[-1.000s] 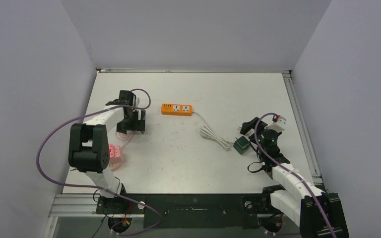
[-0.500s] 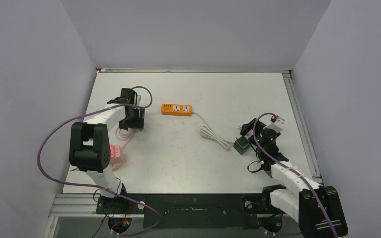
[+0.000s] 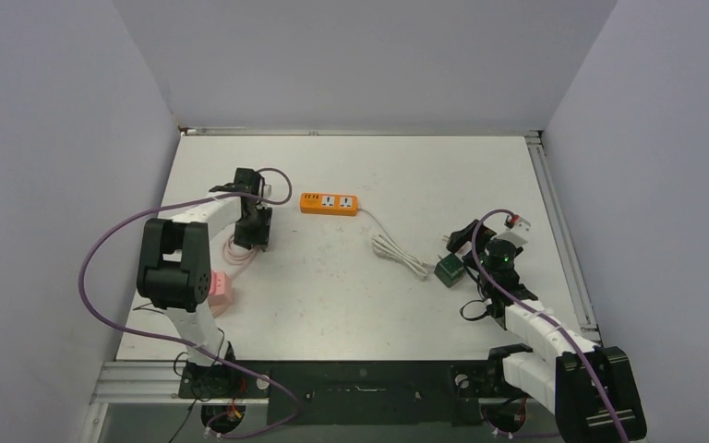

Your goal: Pull the plug off the socket

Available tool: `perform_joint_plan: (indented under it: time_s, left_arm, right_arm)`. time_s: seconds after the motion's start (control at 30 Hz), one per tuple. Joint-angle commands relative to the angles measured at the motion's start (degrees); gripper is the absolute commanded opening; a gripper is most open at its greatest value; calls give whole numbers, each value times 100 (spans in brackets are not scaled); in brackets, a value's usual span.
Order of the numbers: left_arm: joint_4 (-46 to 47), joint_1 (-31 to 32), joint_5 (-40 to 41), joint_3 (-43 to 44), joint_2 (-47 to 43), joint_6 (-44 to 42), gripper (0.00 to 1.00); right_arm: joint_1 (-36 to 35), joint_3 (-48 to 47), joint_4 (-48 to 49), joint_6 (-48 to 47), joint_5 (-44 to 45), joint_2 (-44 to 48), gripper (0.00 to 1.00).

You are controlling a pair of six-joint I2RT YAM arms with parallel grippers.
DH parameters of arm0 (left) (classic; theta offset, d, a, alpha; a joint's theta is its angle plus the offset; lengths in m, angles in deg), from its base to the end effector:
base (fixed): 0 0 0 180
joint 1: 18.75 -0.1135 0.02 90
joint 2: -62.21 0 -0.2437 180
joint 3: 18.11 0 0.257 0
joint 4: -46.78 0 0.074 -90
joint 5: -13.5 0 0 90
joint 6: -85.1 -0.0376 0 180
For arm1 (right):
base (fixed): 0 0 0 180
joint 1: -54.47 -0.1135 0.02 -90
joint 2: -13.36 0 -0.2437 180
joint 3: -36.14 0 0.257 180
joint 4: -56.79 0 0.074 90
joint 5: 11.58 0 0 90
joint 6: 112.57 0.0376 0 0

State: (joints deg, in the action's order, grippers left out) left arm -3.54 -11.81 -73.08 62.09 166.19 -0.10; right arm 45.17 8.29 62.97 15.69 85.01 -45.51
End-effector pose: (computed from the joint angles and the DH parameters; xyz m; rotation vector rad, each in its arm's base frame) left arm 0.3424 -0.0394 0.1391 0.0415 2.8589 0.0441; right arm 0.2132 0.0305 0.1429 0.5783 1.9414 0.4150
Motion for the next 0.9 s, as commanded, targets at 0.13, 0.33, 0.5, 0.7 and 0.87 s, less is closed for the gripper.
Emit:
perform_joint_plan:
  time_s: [0.13, 0.33, 0.5, 0.7, 0.87]
  left_arm:
    - [-245, 1054, 544, 220, 126, 237, 18]
    - [-153, 1997, 146, 322, 165, 767, 6]
    - [530, 2721, -486, 338, -10, 1491, 3]
    - [884, 3705, -419, 1038, 541, 1862, 1]
    - [1134, 4070, -570, 1381, 725, 1940, 6]
  right_arm:
    - [77, -42, 224, 32, 18, -28, 95]
    - [86, -17, 182, -19, 138, 86, 95]
    - [86, -6, 139, -88, 252, 171, 95]
    - [86, -32, 103, -153, 299, 140, 95]
    - [86, -38, 108, -242, 253, 188, 94]
